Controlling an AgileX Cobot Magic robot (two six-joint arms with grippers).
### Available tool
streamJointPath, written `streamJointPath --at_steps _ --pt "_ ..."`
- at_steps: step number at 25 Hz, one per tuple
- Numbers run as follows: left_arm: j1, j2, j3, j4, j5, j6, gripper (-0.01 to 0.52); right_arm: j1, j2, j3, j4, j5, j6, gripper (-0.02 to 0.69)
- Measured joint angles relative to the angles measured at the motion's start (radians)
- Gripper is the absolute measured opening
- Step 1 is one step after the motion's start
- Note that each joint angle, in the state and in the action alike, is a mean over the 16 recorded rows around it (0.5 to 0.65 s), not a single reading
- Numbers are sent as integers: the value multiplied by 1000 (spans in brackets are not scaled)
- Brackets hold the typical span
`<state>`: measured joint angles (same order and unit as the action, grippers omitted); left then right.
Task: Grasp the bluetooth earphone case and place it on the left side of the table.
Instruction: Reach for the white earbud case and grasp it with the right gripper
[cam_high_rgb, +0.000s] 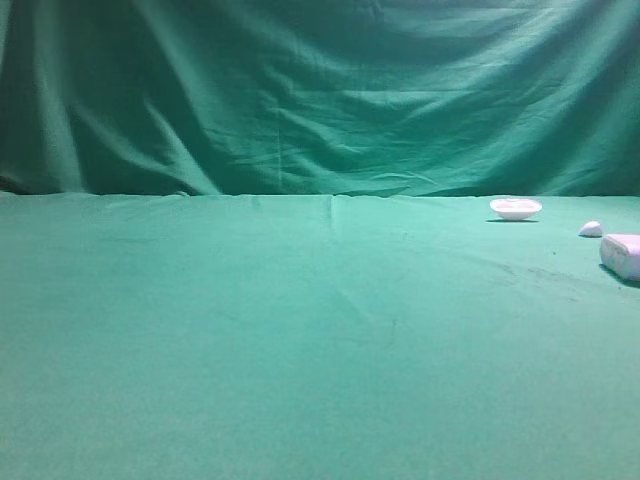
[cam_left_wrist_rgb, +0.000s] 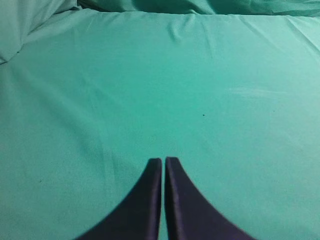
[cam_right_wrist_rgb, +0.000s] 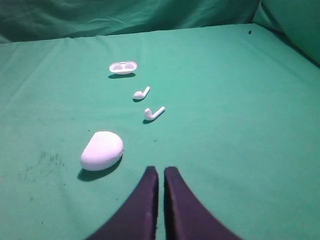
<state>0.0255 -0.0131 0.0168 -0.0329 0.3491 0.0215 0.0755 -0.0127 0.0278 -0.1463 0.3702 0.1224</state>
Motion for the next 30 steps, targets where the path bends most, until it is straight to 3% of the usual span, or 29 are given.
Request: streamJointPath --at_steps 17,30 --pt "0 0 0 0 0 0 0 0 0 0 0 -14 2 0" --pt "0 0 0 0 0 0 0 0 0 -31 69 -397 19 0"
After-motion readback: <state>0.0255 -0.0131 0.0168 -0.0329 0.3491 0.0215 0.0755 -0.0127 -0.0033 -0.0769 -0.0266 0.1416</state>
